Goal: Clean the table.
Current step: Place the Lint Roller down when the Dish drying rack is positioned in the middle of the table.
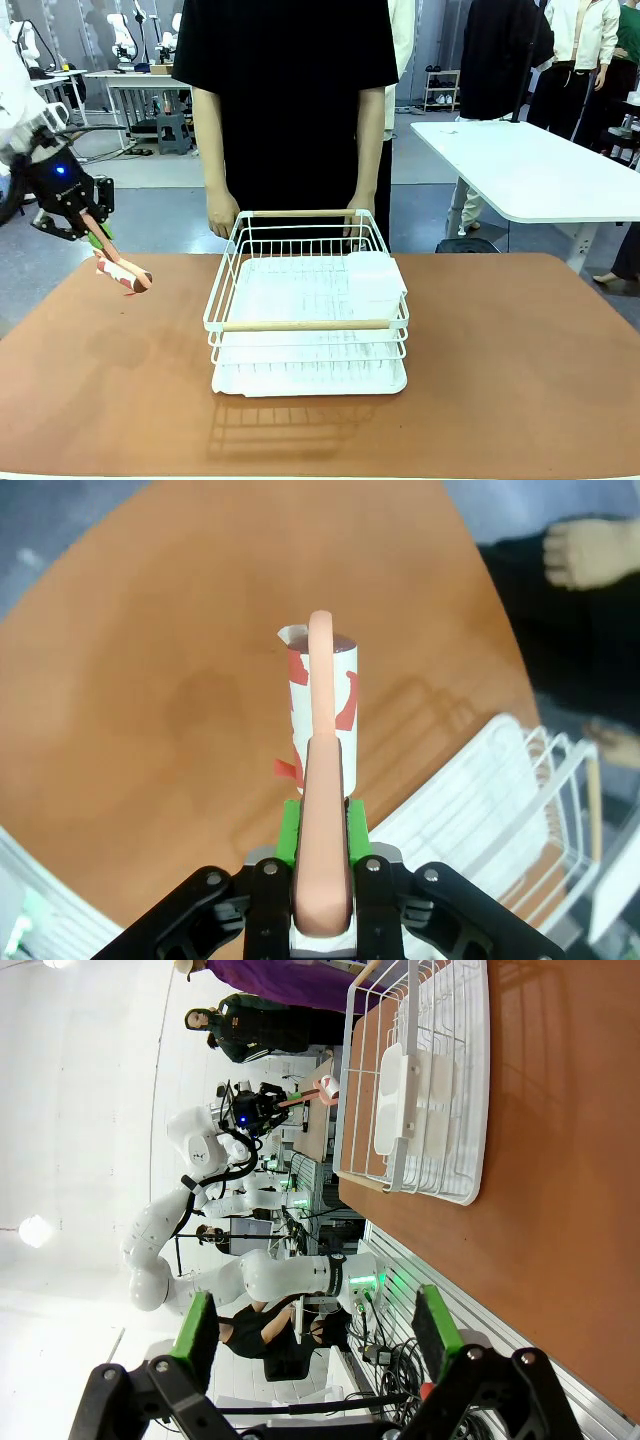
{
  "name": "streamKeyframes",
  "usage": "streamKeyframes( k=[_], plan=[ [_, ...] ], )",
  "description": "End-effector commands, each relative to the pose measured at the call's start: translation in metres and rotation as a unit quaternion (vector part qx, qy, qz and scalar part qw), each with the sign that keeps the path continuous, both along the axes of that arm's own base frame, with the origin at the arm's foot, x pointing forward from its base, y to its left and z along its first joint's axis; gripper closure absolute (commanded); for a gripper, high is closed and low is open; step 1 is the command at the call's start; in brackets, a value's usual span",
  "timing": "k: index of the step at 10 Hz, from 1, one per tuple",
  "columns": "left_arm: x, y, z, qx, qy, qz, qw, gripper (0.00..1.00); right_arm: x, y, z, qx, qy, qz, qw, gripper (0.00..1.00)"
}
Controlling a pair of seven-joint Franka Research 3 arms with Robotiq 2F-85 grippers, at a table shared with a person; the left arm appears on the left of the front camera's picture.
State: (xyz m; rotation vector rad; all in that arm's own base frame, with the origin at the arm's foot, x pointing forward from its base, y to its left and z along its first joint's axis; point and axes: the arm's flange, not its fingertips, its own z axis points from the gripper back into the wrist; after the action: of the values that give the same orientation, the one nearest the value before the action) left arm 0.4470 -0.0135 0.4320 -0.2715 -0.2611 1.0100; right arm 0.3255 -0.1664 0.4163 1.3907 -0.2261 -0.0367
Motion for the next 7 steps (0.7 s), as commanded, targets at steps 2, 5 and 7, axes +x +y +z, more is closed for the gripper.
streamKeyframes(
  k=[2,5,7],
  plan=[
    [0.013,-0.020,-0.029,-0.015,-0.019,0.095,0.995,0.79,-0.001,0.001,0.002,0.001,-0.003,0.001,1.000,0.00],
    [0.025,-0.019,-0.056,-0.037,-0.030,0.145,0.988,0.79,-0.001,0.001,0.002,0.001,-0.003,0.001,1.000,0.00],
    [0.024,-0.016,-0.071,-0.051,-0.062,0.147,0.986,0.79,-0.001,0.001,0.002,0.001,-0.003,0.001,1.000,0.00]
  ],
)
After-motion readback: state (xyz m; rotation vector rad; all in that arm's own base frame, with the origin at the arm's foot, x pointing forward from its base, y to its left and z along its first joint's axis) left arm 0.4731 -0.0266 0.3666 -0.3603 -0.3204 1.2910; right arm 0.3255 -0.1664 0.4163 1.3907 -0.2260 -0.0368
